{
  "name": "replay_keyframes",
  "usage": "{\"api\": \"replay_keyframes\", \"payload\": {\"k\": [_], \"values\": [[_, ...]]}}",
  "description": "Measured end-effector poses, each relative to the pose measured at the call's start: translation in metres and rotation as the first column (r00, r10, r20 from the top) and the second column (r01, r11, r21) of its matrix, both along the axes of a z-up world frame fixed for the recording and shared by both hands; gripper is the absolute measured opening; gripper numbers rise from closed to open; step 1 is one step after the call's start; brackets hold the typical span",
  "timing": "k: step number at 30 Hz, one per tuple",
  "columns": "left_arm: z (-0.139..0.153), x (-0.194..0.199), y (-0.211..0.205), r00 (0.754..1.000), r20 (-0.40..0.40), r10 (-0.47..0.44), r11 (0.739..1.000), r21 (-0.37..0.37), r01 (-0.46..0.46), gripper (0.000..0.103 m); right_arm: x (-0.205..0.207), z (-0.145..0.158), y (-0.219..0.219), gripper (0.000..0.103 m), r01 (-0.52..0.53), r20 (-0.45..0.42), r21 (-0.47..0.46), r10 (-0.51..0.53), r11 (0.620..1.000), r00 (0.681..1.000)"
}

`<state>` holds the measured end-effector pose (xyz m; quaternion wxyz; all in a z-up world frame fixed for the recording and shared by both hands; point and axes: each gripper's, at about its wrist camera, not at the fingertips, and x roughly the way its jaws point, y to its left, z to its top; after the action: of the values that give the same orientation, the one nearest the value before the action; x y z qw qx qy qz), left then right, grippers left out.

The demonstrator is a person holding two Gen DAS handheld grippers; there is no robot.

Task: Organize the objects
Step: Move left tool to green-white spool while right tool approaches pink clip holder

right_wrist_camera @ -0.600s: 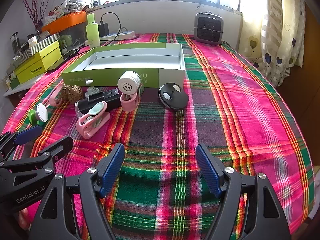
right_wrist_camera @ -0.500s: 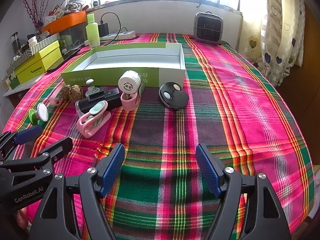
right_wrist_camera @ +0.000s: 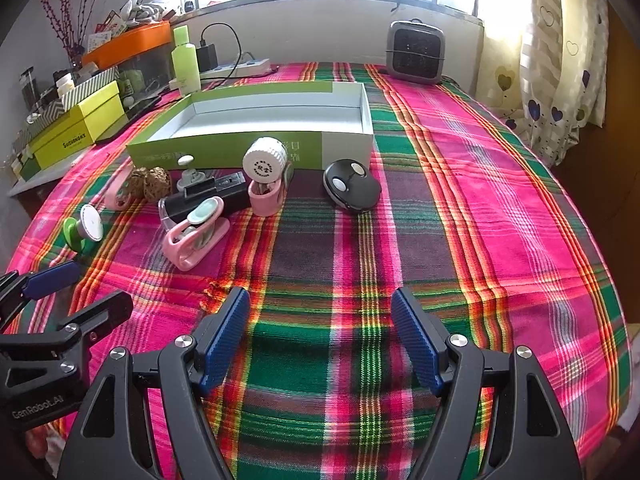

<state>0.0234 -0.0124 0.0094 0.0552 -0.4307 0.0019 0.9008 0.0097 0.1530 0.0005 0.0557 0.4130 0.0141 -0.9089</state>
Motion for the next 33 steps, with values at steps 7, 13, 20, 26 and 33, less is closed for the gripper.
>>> {"api": "replay_keyframes", "payload": {"k": [7,13,20,26,33], "values": [[0.014,0.005,-0.023,0.998,-0.052,0.035,0.999,0.028,-0.033,0.081,0.0,0.007,-0.016,0.073,-0.082,-0.033,-0.039,0.081,0.996,0.996],[0.017,0.001,-0.047,0.994,-0.066,0.086,0.995,0.053,-0.082,0.08,-0.003,0.011,-0.033,0.072,-0.143,-0.038,-0.089,0.14,0.986,0.989],[0.011,-0.007,-0.063,0.989,-0.052,0.135,0.989,0.065,-0.132,0.08,-0.013,0.012,-0.048,0.067,-0.167,-0.026,-0.117,0.165,0.979,0.986],[0.003,-0.017,-0.069,0.99,-0.038,0.138,0.988,0.076,-0.135,0.075,-0.018,0.005,-0.054,0.058,-0.162,0.006,-0.132,0.164,0.978,0.986],[0.0,-0.025,-0.071,0.991,-0.023,0.132,0.987,0.092,-0.129,0.071,-0.023,0.003,-0.06,0.049,-0.15,0.011,-0.122,0.152,0.981,0.988]]}}
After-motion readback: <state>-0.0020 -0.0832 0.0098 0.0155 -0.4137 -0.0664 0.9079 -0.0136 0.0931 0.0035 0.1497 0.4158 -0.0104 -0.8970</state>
